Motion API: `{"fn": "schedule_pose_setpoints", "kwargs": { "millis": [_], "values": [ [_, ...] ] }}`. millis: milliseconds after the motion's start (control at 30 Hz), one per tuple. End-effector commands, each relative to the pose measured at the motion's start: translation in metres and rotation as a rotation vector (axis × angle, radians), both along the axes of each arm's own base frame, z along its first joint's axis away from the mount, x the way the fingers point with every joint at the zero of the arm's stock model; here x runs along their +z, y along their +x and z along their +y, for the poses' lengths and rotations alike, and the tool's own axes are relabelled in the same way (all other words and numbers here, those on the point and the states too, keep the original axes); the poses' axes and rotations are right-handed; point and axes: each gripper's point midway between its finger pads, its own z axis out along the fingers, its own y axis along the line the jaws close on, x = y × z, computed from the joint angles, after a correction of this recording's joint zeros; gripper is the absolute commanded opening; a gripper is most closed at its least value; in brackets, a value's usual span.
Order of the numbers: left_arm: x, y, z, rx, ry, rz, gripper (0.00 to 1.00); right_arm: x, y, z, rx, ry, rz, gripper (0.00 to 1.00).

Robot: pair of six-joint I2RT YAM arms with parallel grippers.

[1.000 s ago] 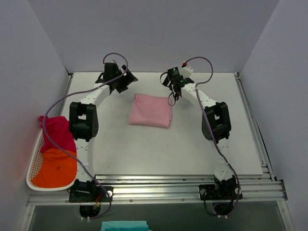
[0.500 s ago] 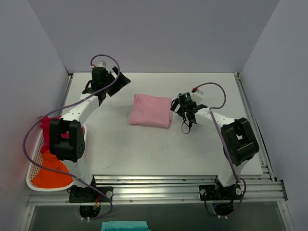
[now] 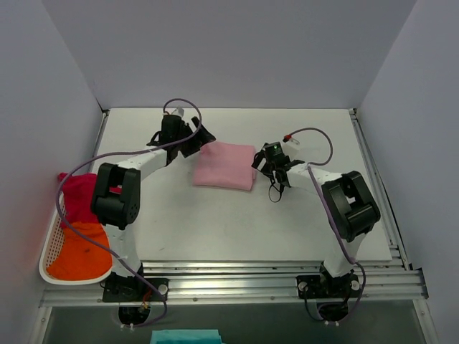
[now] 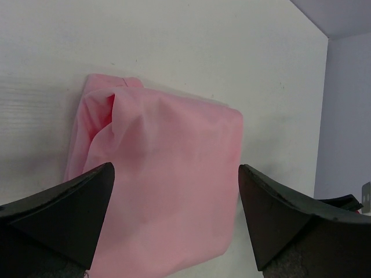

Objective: Fold and stack the t-shirts
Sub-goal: Smooth out wrinkles on the folded tshirt

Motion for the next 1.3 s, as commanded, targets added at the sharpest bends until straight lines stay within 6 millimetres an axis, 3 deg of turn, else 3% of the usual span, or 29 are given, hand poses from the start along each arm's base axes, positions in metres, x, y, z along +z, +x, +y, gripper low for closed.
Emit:
{"fn": "schedule_pose_setpoints", "kwargs": {
  "millis": [0, 133, 500, 533, 600, 633, 700, 733, 967, 1100, 1200, 1233, 1267],
  "values": [
    [0.028, 0.023, -0.015, -0.048, -0.071, -0.122, 0.97, 0.0, 0.01, 0.005, 0.005, 0.003, -0.02, 0.95],
    [0.029, 0.032, -0.021, -0.069, -0.071, -0.148, 0.97, -0.009, 0.016, 0.004, 0.007, -0.005, -0.011, 0.95],
    [0.0, 0.06, -0.023, -0.07, -0.066, -0.133, 0.97, -0.021, 0.025, 0.006, 0.026, 0.007, -0.001, 0.94],
    [-0.01, 0.063, -0.02, -0.062, -0.059, -0.116, 0.97, -0.022, 0.025, 0.004, 0.021, 0.004, 0.0, 0.94],
    [-0.011, 0.073, -0.015, -0.043, -0.047, -0.12, 0.97, -0.024, 0.025, 0.002, 0.022, 0.002, 0.003, 0.95],
    [-0.023, 0.075, -0.013, -0.038, -0.037, -0.094, 0.97, -0.024, 0.026, 0.001, 0.021, 0.004, 0.004, 0.94],
    [-0.023, 0.088, -0.005, -0.017, -0.031, -0.1, 0.97, -0.026, 0.026, -0.003, 0.017, 0.005, 0.007, 0.94],
    [-0.036, 0.091, -0.002, -0.013, -0.025, -0.075, 0.97, -0.026, 0.026, -0.004, 0.015, 0.009, 0.008, 0.94],
    [-0.059, 0.119, 0.03, 0.04, -0.038, -0.037, 0.98, -0.024, 0.027, -0.008, 0.009, 0.01, 0.001, 0.94],
    [-0.053, 0.13, 0.042, 0.036, -0.068, -0.044, 0.98, -0.024, 0.023, -0.009, 0.007, 0.015, 0.003, 0.94],
    [-0.026, 0.128, 0.043, 0.007, -0.132, -0.092, 0.98, -0.011, 0.021, -0.008, 0.006, 0.037, -0.026, 0.94],
    [0.0, 0.132, 0.049, 0.008, -0.161, -0.156, 0.98, -0.01, 0.017, -0.005, 0.018, 0.048, -0.028, 0.94],
    [0.004, 0.128, 0.052, 0.014, -0.192, -0.151, 0.98, -0.006, 0.016, -0.001, 0.025, 0.062, -0.039, 0.94]
  ]
}}
